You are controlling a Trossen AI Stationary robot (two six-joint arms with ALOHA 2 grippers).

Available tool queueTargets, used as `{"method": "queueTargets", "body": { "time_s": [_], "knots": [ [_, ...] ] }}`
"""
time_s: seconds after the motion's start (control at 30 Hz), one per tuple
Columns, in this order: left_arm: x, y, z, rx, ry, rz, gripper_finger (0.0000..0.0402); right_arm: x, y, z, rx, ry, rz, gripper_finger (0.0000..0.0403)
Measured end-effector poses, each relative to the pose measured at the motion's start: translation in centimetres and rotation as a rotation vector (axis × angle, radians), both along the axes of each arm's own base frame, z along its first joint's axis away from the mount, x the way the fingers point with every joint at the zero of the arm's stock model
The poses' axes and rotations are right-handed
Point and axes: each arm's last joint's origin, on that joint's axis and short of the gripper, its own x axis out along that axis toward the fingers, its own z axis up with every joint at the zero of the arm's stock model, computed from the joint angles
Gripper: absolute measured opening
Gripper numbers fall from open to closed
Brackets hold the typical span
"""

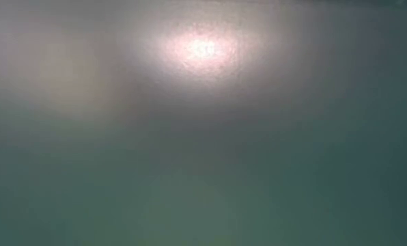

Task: Pick & place jewel cases by type
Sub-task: Put the middle black CD case into the transparent bin

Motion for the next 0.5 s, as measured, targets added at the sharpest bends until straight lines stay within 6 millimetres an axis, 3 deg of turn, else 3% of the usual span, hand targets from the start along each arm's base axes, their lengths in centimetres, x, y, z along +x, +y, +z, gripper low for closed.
{"method": "queueTargets", "body": {
  "time_s": [0.33,0.5],
  "knots": [
    [-0.23,-0.17,-0.2,-0.017,0.034,-0.01,0.0093,0.01,0.0,-0.01,0.0,0.0,0.0,0.0029],
    [0.13,0.08,0.63,0.013,0.03,-0.04,0.0093,0.01,0.01,0.0,0.002,0.0,0.004,0.0029]
  ]
}}
